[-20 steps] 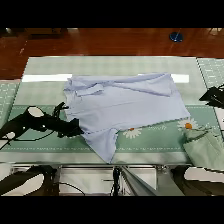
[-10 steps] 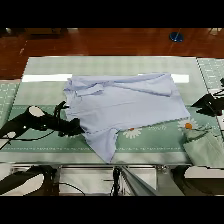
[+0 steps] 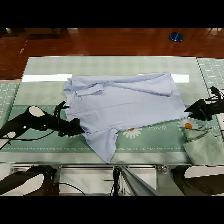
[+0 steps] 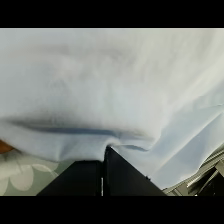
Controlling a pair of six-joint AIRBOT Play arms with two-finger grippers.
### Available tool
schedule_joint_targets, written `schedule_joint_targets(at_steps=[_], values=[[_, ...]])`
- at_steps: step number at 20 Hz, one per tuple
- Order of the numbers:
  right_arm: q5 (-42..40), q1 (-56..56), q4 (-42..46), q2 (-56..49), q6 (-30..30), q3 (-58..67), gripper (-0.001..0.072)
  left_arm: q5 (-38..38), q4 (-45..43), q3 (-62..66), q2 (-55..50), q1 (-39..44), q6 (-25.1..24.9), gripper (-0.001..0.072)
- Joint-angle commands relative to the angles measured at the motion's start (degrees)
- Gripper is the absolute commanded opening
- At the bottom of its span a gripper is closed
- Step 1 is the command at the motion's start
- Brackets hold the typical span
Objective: Fold the shirts.
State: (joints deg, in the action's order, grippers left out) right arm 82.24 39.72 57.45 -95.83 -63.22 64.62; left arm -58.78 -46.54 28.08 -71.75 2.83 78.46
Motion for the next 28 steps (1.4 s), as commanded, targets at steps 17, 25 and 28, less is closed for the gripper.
schedule_joint_targets(at_steps=[17, 25, 28], values=[[-16.9, -8.1, -53.5, 37.6, -2.2, 28.1, 0.0022, -4.7, 2.5, 71.8, 25.5, -13.2, -4.7, 0.0030], [-12.7, -7.6, -14.2, 55.2, -25.5, 55.6, 0.0021, -23.7, -16.7, 99.4, 33.6, -17.5, 8.5, 0.0030], [1.1, -7.6, 2.3, 59.2, -25.8, 55.6, 0.0021, -30.6, -20.7, 99.4, 37.5, -17.5, 11.4, 0.0030]])
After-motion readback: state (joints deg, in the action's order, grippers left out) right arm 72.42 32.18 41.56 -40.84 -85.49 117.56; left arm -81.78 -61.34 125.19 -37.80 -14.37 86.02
